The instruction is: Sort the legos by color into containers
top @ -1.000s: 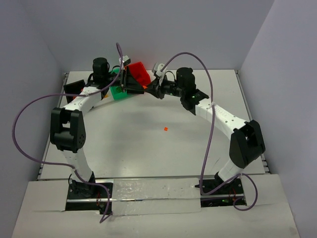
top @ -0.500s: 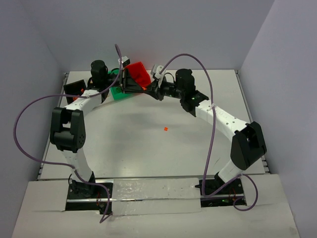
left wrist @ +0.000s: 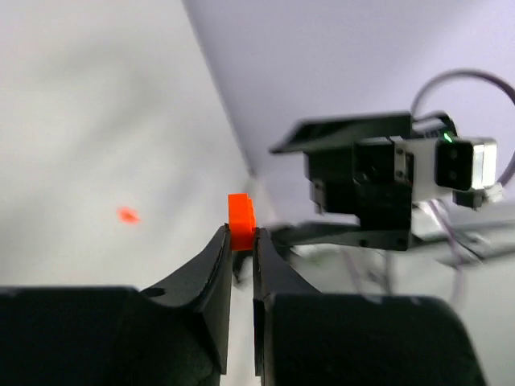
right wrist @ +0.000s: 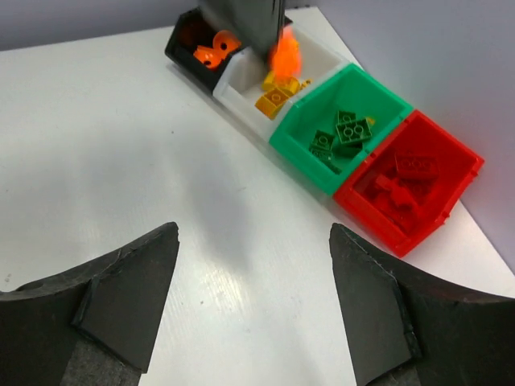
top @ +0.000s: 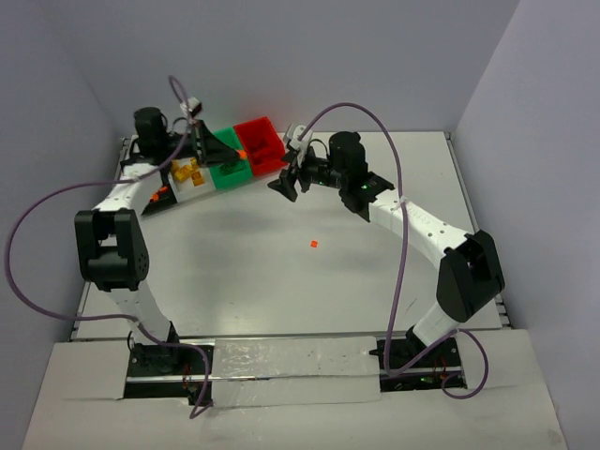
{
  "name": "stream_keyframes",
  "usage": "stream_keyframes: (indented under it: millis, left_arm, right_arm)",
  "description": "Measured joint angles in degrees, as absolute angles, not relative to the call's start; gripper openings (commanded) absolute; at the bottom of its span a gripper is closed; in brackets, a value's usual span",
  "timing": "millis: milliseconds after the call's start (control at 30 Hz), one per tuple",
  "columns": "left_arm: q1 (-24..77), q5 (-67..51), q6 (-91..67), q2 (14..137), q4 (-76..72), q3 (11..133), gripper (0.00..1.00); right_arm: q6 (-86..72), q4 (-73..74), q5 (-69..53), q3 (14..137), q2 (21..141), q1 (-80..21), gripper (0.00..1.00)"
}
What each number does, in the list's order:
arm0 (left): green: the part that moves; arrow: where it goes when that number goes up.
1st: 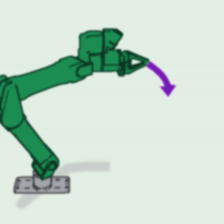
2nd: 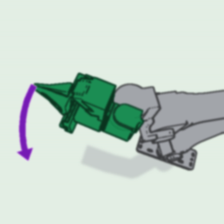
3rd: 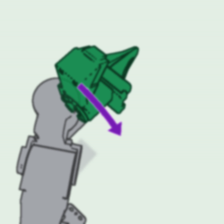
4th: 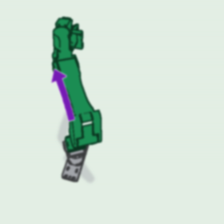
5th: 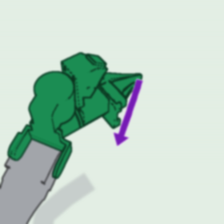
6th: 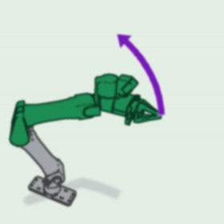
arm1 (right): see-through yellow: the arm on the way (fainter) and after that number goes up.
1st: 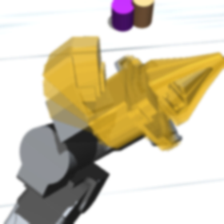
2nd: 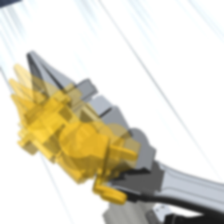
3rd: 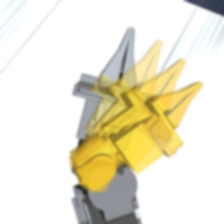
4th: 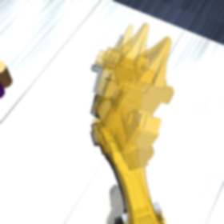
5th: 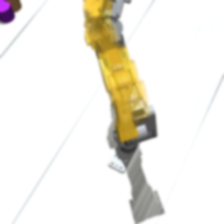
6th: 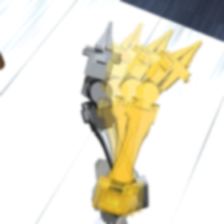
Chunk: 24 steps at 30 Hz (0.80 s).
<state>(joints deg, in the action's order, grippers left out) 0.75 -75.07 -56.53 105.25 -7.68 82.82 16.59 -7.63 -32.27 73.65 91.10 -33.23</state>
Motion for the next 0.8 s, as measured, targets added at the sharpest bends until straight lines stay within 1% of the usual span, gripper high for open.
stream_keyframes:
  millis: [67, 133, 267, 433, 600, 667, 733, 800]
  left_arm:
    - [-4.04, -67.96, -41.41, 105.23, 7.95, 89.63, 0.00]
    - [-8.13, -59.45, -29.01, 104.99, 19.66, 95.40, 0.00]
    - [-13.63, -41.22, -15.14, 102.23, 31.61, 97.69, 0.00]
    - [-15.09, -20.25, -4.77, 102.67, 38.05, 97.14, 0.00]
    - [-15.09, -10.58, -0.10, 107.11, 39.53, 98.20, 0.01]
    - [-15.09, -8.59, 0.98, 110.13, 39.41, 99.86, 0.05]
    - [-15.09, -7.29, 1.96, 113.09, 39.34, 101.15, 0.13]
    - [-15.09, -6.45, 2.87, 115.74, 39.33, 102.35, 0.18]
  right_arm:
    - [16.87, -5.77, -31.21, 73.65, 90.92, -32.89, 0.83]
    - [17.06, -3.64, -30.55, 73.65, 90.72, -32.45, 0.83]
    - [17.69, 1.67, -29.17, 73.61, 90.34, -30.74, 0.83]
    - [17.87, 9.61, -28.47, 73.53, 90.35, -27.11, 0.84]
    - [17.89, 14.82, -28.47, 72.73, 90.34, -23.05, 0.84]
    - [17.89, 16.47, -28.47, 72.04, 90.32, -21.75, 0.84]
    - [17.83, 17.85, -28.51, 71.59, 90.32, -20.76, 0.84]
    - [17.82, 18.83, -28.52, 71.55, 90.32, -19.94, 0.84]
